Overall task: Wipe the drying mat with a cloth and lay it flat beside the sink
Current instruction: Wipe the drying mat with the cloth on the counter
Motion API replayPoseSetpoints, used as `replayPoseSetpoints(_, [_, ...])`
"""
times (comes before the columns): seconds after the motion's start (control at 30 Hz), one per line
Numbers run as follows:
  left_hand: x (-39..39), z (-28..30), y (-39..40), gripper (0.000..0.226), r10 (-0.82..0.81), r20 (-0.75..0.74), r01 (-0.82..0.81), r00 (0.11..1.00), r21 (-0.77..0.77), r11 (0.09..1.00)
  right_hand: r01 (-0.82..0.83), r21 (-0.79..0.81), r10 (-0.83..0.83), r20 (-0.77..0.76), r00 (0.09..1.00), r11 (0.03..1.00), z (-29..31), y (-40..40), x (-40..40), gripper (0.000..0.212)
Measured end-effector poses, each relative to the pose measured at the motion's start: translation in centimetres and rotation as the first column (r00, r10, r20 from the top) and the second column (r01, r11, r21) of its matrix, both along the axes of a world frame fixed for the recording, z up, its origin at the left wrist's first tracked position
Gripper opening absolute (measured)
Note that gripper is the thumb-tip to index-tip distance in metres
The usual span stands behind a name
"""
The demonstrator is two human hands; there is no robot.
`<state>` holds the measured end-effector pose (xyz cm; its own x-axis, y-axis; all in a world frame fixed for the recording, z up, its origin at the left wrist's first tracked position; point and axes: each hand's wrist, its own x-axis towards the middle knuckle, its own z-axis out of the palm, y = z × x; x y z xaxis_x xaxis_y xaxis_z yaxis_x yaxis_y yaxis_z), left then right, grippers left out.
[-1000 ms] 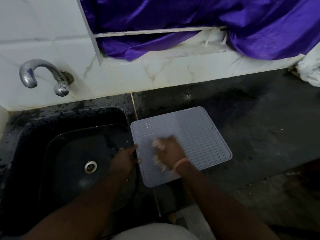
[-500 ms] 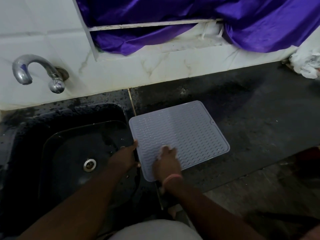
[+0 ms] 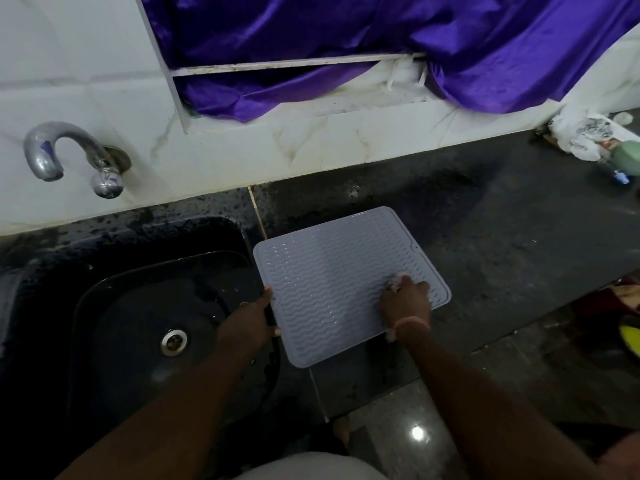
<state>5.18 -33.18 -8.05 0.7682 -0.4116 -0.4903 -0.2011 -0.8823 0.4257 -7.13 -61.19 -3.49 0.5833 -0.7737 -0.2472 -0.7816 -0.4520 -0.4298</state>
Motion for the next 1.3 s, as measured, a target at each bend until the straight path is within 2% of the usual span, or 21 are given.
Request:
replayPoseSetpoints(0.07, [-0.1,0.0,-0.1,0.102,0.016,0.012,-0.016,1.000,-0.016,1.000,-0.066,0.024,0.064,0.079,0.995,0.998,-0.7,5.4,0.2,0.036])
replayPoseSetpoints(0.13, [0.1,-0.2,0.1,0.098,0.016,0.017,-0.016,1.000,-0.029,0.999,-0.250,0.078,0.243,0.082,0.966,0.965,-0.7,11.4,0.0,0.043])
replayPoseSetpoints(0.2, [0.7,-1.1,0.6,0.088,0.015,0.012,-0.015,1.000,-0.049,0.999,-0.503,0.173,0.489,0.118,0.864,0.847,-0.8,15.3,-0.1,0.042])
replayPoseSetpoints(0.27, [1.0,-1.3,0.8,0.081,-0.002,0.004,0.003,1.000,-0.046,0.999,-0.602,0.295,0.563,0.214,0.798,0.742,-0.2,15.3,0.4,0.025])
replayPoseSetpoints(0.3, [0.9,-0.7,0.7,0.081,0.003,0.006,-0.003,1.000,-0.039,0.999,-0.578,0.348,0.497,0.297,0.815,0.738,0.3,14.1,0.9,0.018])
replayPoseSetpoints(0.33, [0.7,-0.3,0.6,0.081,0.016,0.003,-0.016,1.000,-0.041,0.999,-0.511,0.368,0.399,0.339,0.852,0.777,0.5,11.8,1.5,0.022])
replayPoseSetpoints(0.43, [1.0,0.5,0.1,0.083,0.061,0.018,-0.060,0.998,-0.052,0.997,-0.268,0.260,0.168,0.351,0.921,0.928,1.4,2.5,3.4,0.031])
replayPoseSetpoints(0.5, [1.6,1.2,-0.4,0.086,0.077,0.075,-0.072,0.994,-0.068,0.995,-0.108,0.097,0.089,0.181,0.979,0.989,0.5,-4.1,4.3,0.029])
replayPoseSetpoints(0.6, [2.5,1.4,-0.9,0.096,0.101,0.089,-0.099,0.991,-0.022,0.995,-0.097,-0.080,0.087,-0.120,0.989,0.992,-1.8,-7.8,6.3,0.044])
replayPoseSetpoints(0.7, [2.3,1.2,-1.3,0.098,0.092,0.063,-0.093,0.994,0.015,0.996,-0.059,-0.011,0.058,-0.052,0.997,0.998,-2.1,-2.2,7.3,0.048])
replayPoseSetpoints(0.77, [2.1,1.1,-1.4,0.096,0.109,0.073,-0.111,0.991,0.015,0.994,-0.113,0.039,0.111,0.038,0.993,0.993,-1.4,3.6,7.1,0.049])
replayPoseSetpoints(0.83, [2.1,1.1,-1.3,0.092,0.103,0.096,-0.107,0.990,0.033,0.994,-0.309,0.073,0.307,0.037,0.951,0.948,-1.3,9.2,6.6,0.054])
replayPoseSetpoints(0.9, [2.1,1.2,-1.3,0.078,0.088,0.140,-0.097,0.986,0.056,0.994,-0.506,0.172,0.504,0.059,0.862,0.845,-1.1,12.7,6.4,0.055])
replayPoseSetpoints(0.93, [2.1,1.3,-1.2,0.072,0.082,0.168,-0.093,0.982,0.060,0.994,-0.589,0.234,0.580,0.113,0.807,0.774,-0.5,13.4,6.5,0.047])
replayPoseSetpoints(1.0, [2.2,1.7,-1.3,0.069,0.045,0.184,-0.060,0.982,0.077,0.995,-0.658,0.359,0.599,0.274,0.753,0.663,1.0,12.4,7.2,0.028])
replayPoseSetpoints(1.03, [2.4,2.2,-1.4,0.072,0.033,0.165,-0.047,0.986,0.080,0.996,-0.630,0.408,0.535,0.334,0.776,0.660,1.1,10.6,8.0,0.021])
replayPoseSetpoints(1.07, [2.8,2.6,-1.5,0.075,0.028,0.145,-0.038,0.989,0.064,0.997,-0.575,0.407,0.472,0.332,0.817,0.710,1.0,7.9,9.0,0.019])
replayPoseSetpoints(1.1, [3.4,2.9,-1.6,0.077,0.034,0.122,-0.042,0.992,0.063,0.997,-0.520,0.352,0.427,0.311,0.849,0.779,1.1,4.9,9.9,0.018])
replayPoseSetpoints(1.2, [5.4,3.5,-1.8,0.079,0.093,0.135,-0.101,0.987,0.054,0.993,-0.258,0.060,0.253,0.073,0.965,0.964,1.0,-4.6,11.3,0.030])
replayPoseSetpoints(1.23, [5.8,3.7,-2.0,0.082,0.109,0.133,-0.117,0.985,0.055,0.992,-0.197,-0.015,0.196,-0.038,0.980,0.980,0.5,-7.2,11.5,0.034])
replayPoseSetpoints(1.3, [6.1,3.8,-2.3,0.087,0.098,0.118,-0.108,0.988,0.075,0.991,-0.213,-0.101,0.190,-0.201,0.961,0.972,-0.4,-9.3,11.9,0.037])
